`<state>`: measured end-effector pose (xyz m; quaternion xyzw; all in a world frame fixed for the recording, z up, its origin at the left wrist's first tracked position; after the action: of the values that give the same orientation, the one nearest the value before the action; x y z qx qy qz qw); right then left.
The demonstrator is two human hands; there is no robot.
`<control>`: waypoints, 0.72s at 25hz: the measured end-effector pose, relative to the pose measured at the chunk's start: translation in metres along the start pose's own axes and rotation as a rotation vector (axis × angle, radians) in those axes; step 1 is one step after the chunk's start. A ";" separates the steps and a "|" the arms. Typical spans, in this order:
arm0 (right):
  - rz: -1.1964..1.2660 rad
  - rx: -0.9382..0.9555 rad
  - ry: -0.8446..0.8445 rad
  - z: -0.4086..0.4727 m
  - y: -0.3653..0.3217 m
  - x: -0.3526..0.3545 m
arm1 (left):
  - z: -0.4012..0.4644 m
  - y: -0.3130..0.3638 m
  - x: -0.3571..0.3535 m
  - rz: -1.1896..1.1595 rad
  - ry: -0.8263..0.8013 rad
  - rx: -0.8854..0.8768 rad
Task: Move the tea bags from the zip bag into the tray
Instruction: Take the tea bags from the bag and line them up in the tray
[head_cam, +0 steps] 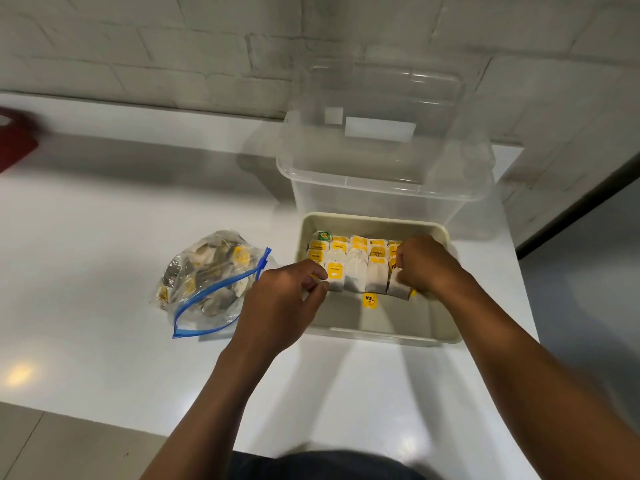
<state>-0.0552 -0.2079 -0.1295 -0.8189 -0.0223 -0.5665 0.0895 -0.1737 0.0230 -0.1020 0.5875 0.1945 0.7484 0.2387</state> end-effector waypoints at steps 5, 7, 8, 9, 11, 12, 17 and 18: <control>0.027 -0.007 0.049 0.005 0.001 -0.004 | -0.001 0.002 0.000 0.013 -0.003 -0.026; 0.038 -0.008 0.097 0.004 0.000 -0.001 | -0.002 0.003 0.000 0.011 -0.007 -0.020; 0.041 -0.008 0.112 0.004 -0.001 0.000 | -0.003 0.003 0.000 0.013 -0.010 -0.020; 0.041 -0.008 0.122 0.003 -0.001 0.000 | -0.004 0.003 0.000 0.014 -0.013 -0.020; 0.046 -0.016 0.131 0.001 -0.003 -0.001 | -0.005 0.003 0.001 0.011 -0.025 -0.013; 0.056 -0.026 0.138 0.000 -0.004 0.000 | -0.006 0.003 0.001 0.006 -0.033 -0.003; 0.105 -0.044 0.190 -0.020 -0.002 0.011 | -0.010 0.002 0.004 -0.015 -0.025 0.021; 0.090 -0.027 0.143 -0.027 -0.004 0.009 | -0.010 0.003 0.005 -0.019 -0.022 0.025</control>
<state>-0.0770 -0.2091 -0.1115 -0.7778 0.0286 -0.6190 0.1053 -0.1849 0.0234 -0.0994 0.5966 0.2069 0.7371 0.2405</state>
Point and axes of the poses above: each hand's wrist, its own z-axis towards the middle knuckle, its own x-axis out of the back of the hand, y = z × x, the point moved 2 cm from there along z, towards the middle knuckle, and after that the axes turned 1 degree about y, right-handed, at the moved point
